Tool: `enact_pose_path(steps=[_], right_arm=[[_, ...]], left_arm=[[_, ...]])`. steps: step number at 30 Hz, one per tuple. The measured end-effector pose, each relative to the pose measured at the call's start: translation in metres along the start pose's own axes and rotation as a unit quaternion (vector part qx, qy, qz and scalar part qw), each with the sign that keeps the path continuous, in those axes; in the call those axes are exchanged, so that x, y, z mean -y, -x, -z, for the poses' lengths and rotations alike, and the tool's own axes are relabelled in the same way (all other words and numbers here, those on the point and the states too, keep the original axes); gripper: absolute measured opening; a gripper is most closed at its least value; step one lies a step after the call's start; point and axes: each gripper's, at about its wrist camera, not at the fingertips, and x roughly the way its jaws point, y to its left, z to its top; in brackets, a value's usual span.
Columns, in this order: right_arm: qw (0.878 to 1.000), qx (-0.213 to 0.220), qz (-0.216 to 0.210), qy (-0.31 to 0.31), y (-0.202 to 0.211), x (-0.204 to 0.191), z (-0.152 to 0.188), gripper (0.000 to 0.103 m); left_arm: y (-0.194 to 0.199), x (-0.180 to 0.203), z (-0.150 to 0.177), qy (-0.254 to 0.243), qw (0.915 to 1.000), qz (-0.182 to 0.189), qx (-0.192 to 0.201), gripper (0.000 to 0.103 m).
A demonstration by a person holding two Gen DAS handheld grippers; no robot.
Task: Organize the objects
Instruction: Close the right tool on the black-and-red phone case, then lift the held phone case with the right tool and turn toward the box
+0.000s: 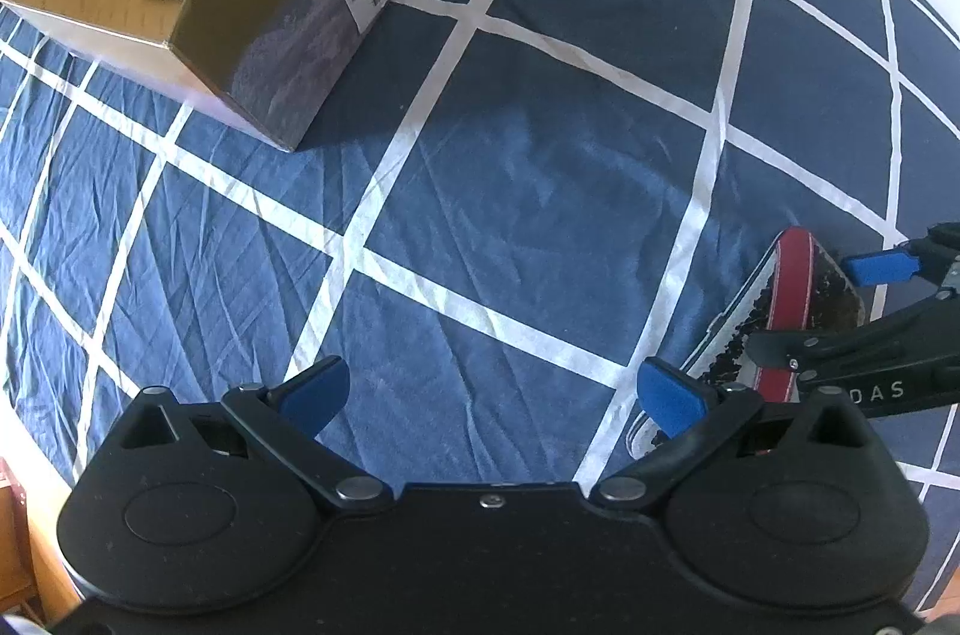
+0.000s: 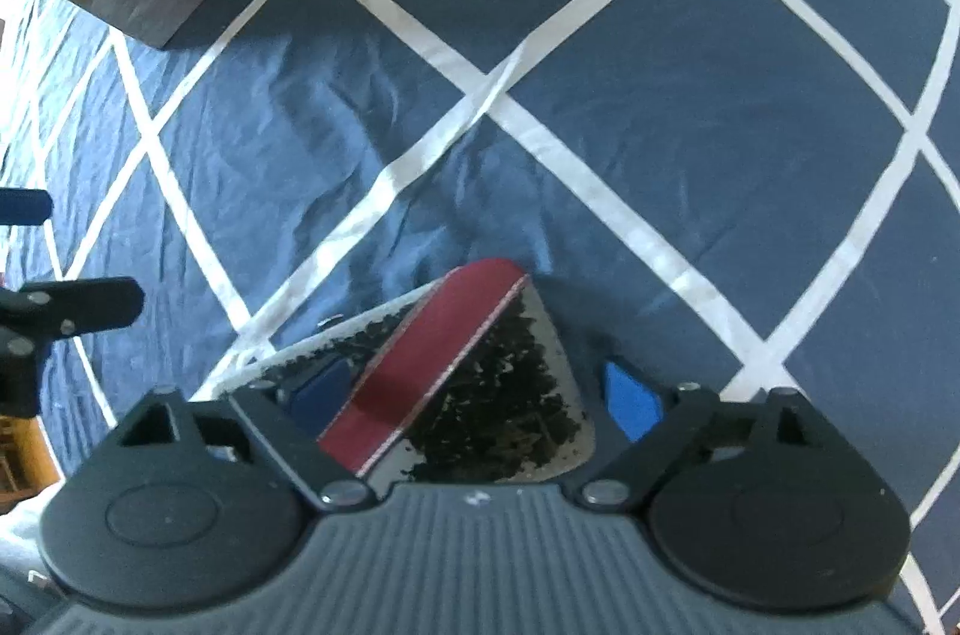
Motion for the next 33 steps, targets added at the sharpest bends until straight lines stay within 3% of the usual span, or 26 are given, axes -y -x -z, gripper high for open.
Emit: enact_pose_path(steps=[3,18,25,33], right_arm=[[1.000,0.001,0.003,0.000,0.003,-0.003,0.000,0.082],[0.990,0.017,0.048,-0.129,0.011,-0.006,0.028,0.080],[0.975,0.029,0.065,-0.210,0.014,-0.009,0.048,0.079],[0.945,0.043,0.069,-0.316,0.015,-0.015,0.075,0.079]], left_arm=[[0.000,0.000,0.000,0.001,1.0000,0.002,0.001,0.103],[0.004,-0.008,0.019,-0.035,0.9990,0.027,0.006,0.103],[0.001,-0.016,0.031,-0.061,0.9974,0.038,-0.002,0.103],[-0.007,-0.019,0.037,-0.094,0.9943,0.049,-0.014,0.103]])
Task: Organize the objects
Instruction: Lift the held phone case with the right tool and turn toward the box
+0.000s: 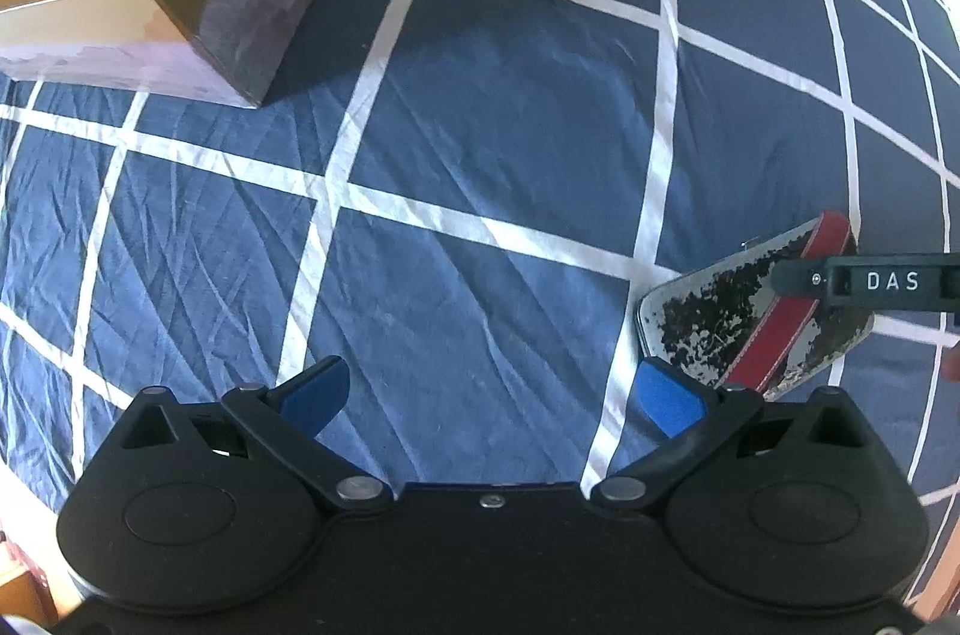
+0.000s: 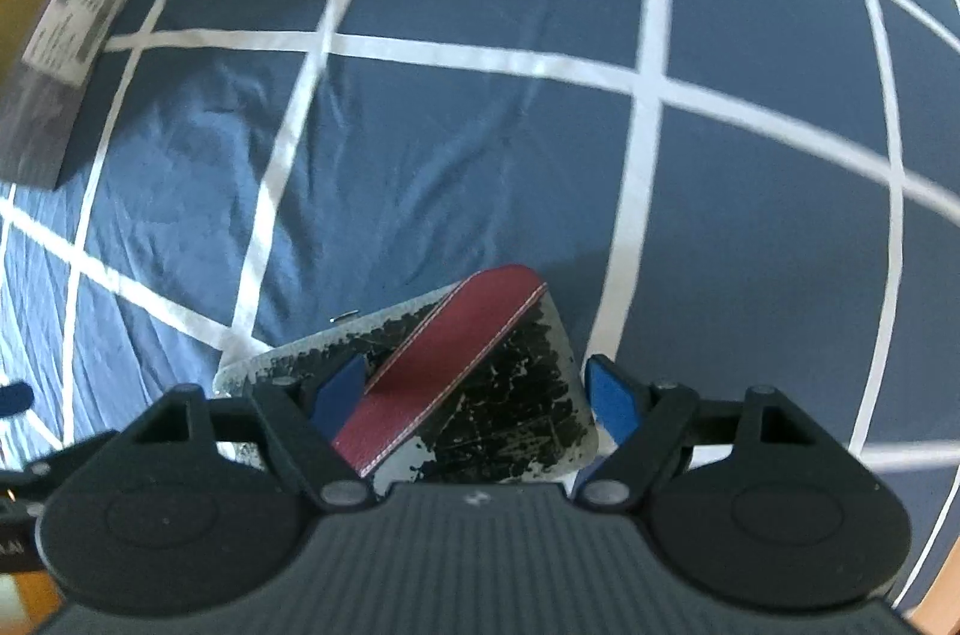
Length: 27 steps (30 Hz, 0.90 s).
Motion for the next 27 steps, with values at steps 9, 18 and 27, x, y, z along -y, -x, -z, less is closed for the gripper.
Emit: enact_pose_path(steps=[9,18,27], right_arm=[[0.997,0.003,-0.006,-0.075,0.001,0.010,0.024,0.080],[1.000,0.010,-0.012,-0.021,0.008,0.001,0.042,0.080],[0.999,0.028,-0.026,0.036,0.006,-0.002,0.034,0.080]], left_arm=[[-0.013,0.003,0.006,-0.004,0.9999,0.011,-0.010,0.103],[-0.027,0.016,0.017,0.017,0.9994,0.025,-0.018,0.103],[-0.037,0.031,0.026,0.047,0.9978,0.040,-0.025,0.103]])
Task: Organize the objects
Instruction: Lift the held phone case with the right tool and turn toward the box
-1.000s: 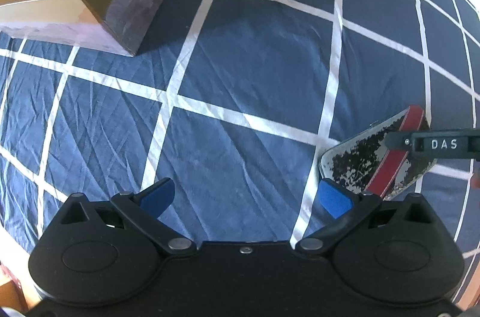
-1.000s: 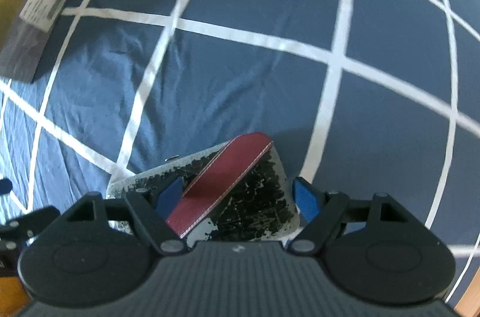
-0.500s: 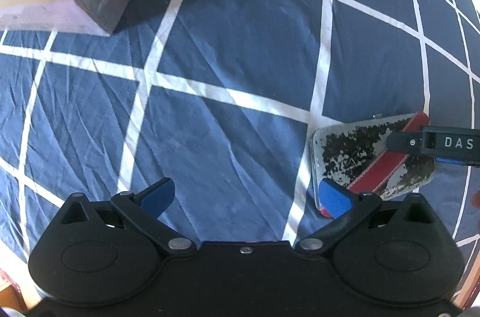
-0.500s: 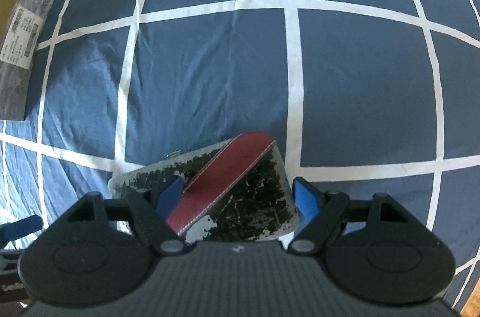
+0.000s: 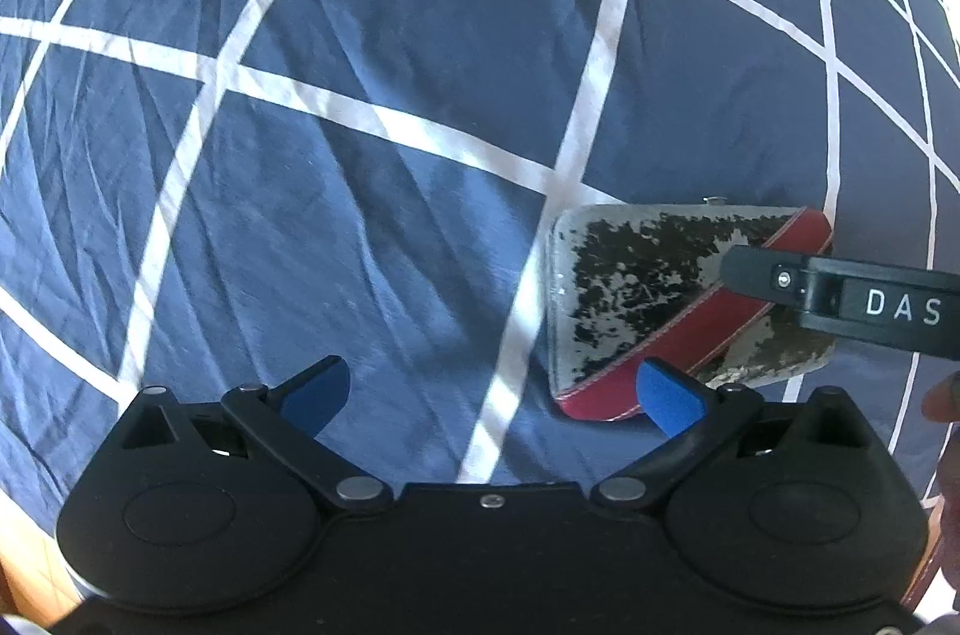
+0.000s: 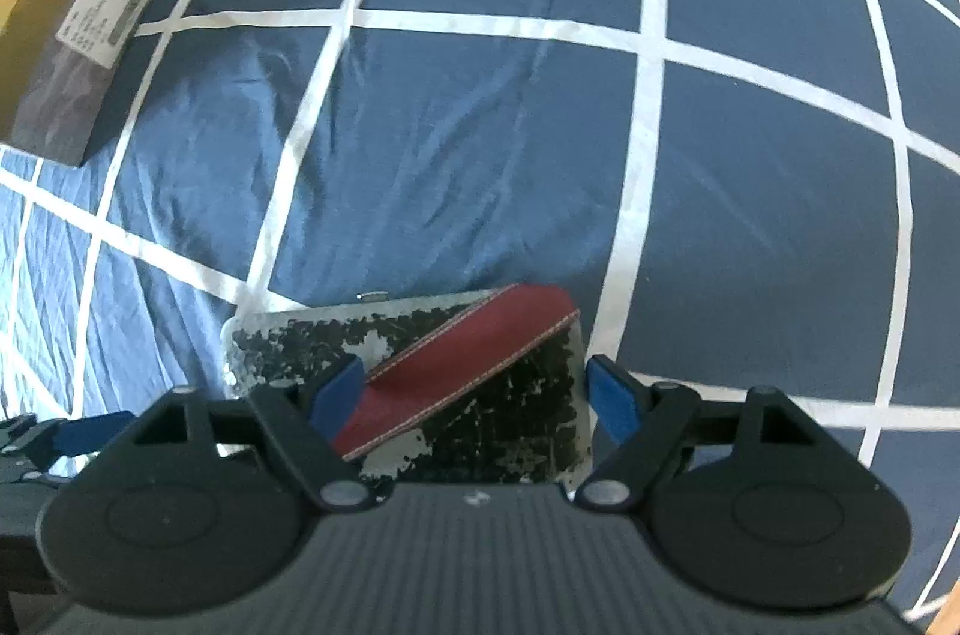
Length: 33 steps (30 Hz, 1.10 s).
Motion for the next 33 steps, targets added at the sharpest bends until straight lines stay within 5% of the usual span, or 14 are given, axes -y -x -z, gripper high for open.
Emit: enact_pose_path(steps=[19,28,33], right_arm=[[0.999,0.003,-0.035,0.029,-0.006,0.006,-0.007,0.087],[0.999,-0.004,-0.030,0.030,-0.006,0.005,-0.010,0.085],[0.999,-0.002,-0.030,0.028,-0.007,0.005,-0.011,0.084]], left_arm=[[-0.008,0.032,-0.010,-0.002,0.9999,0.014,0.003,0.102],[-0.008,0.036,-0.019,-0.002,0.9990,0.045,-0.004,0.082],[-0.008,0.034,-0.022,-0.005,0.9990,0.043,-0.004,0.080]])
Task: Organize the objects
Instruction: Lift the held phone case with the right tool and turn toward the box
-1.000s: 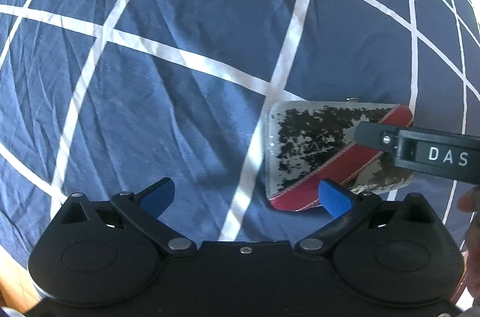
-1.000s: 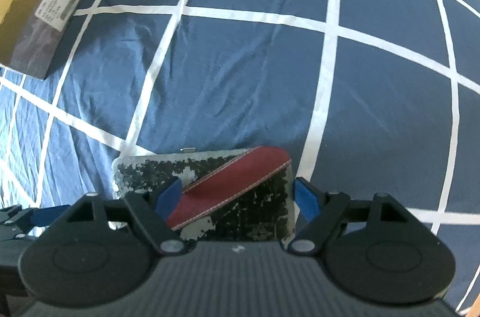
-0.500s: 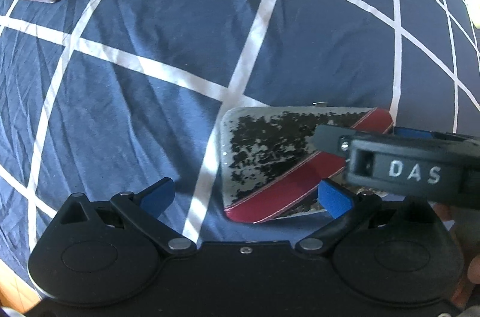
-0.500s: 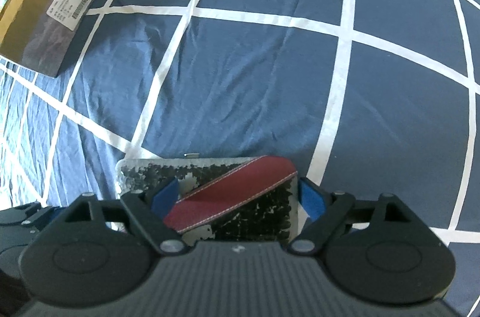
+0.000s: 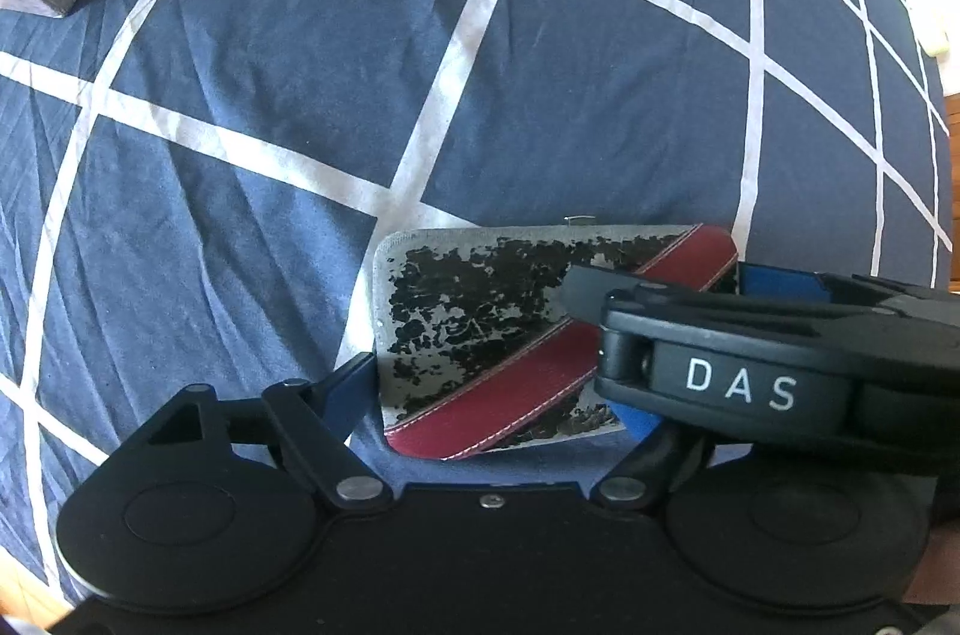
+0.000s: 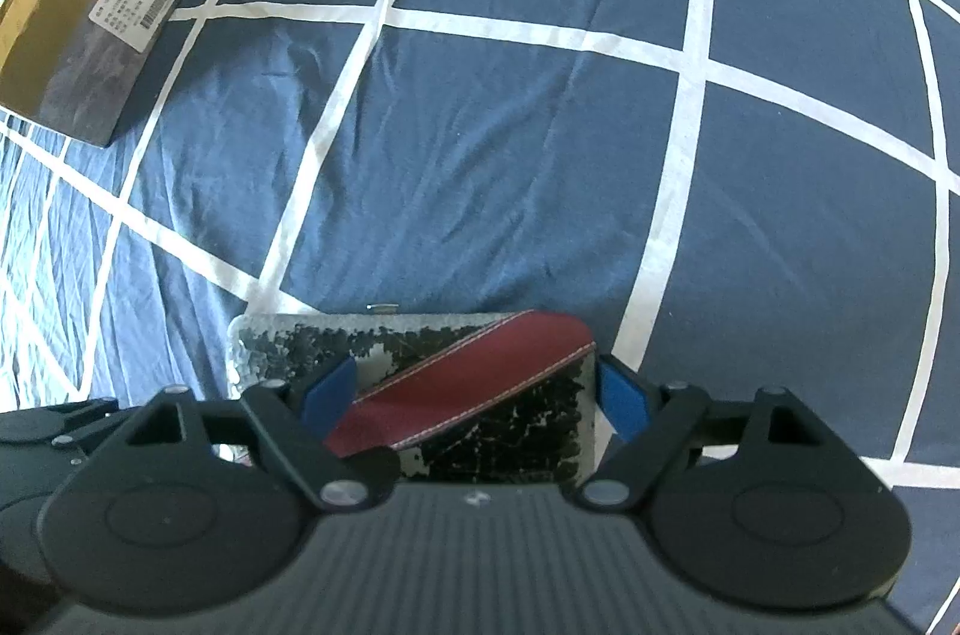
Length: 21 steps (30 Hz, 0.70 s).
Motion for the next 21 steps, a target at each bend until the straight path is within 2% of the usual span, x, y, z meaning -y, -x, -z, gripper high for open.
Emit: enact_pose_path(steps=[9,21], right_arm=[[1.000,0.008,-0.014,-0.010,0.002,-0.001,0.001,0.080],[0.999,0.034,-0.039,-0.006,0.026,-0.033,-0.014,0.080]], left_arm=[[-0.002,0.006,0.006,-0.005,0.9998,-0.016,0.008,0.080],[0.033,-0.007,-0.010,-0.003,0.9980,-0.037,0.052,0.080]])
